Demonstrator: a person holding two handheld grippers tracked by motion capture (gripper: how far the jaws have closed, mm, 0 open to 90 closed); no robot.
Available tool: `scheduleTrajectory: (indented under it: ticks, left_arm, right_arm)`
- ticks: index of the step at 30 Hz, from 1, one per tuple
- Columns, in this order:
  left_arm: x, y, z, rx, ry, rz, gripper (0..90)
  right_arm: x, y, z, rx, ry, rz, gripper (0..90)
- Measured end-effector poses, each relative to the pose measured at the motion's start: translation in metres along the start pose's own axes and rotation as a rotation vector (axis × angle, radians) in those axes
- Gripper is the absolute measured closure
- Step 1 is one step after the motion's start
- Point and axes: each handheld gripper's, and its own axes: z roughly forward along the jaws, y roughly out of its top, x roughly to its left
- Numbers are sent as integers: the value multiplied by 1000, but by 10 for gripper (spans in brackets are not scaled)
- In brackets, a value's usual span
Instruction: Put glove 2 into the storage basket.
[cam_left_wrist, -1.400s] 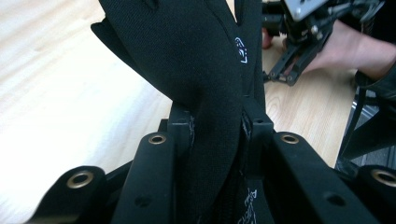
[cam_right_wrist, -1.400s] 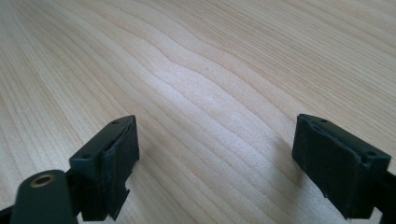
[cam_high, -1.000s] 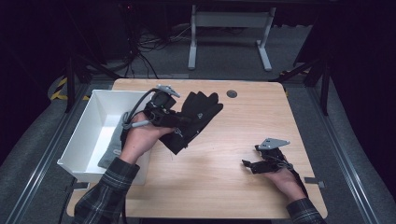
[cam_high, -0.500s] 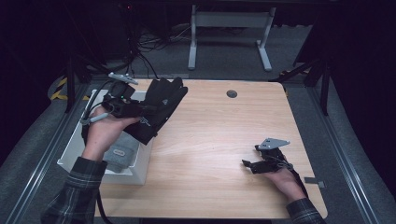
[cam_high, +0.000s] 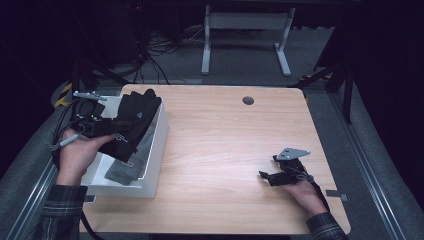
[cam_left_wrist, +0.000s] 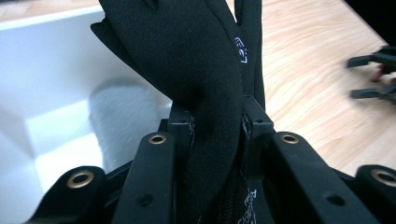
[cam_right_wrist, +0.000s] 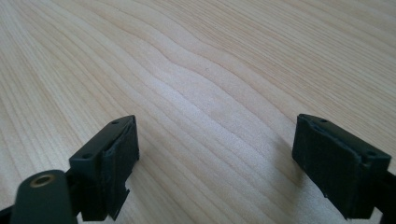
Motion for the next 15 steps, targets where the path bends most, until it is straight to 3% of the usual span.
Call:
scheduleTrajectory:
  ticks: [6,15]
  left_arm:
    - [14,-16,20,29,14,-51,720]
    - [24,-31,56,70,51,-87,718]
  right_arm:
    - [0,0,0,0,-1,0,152]
    - [0,0,0,-1,-2,-1,152]
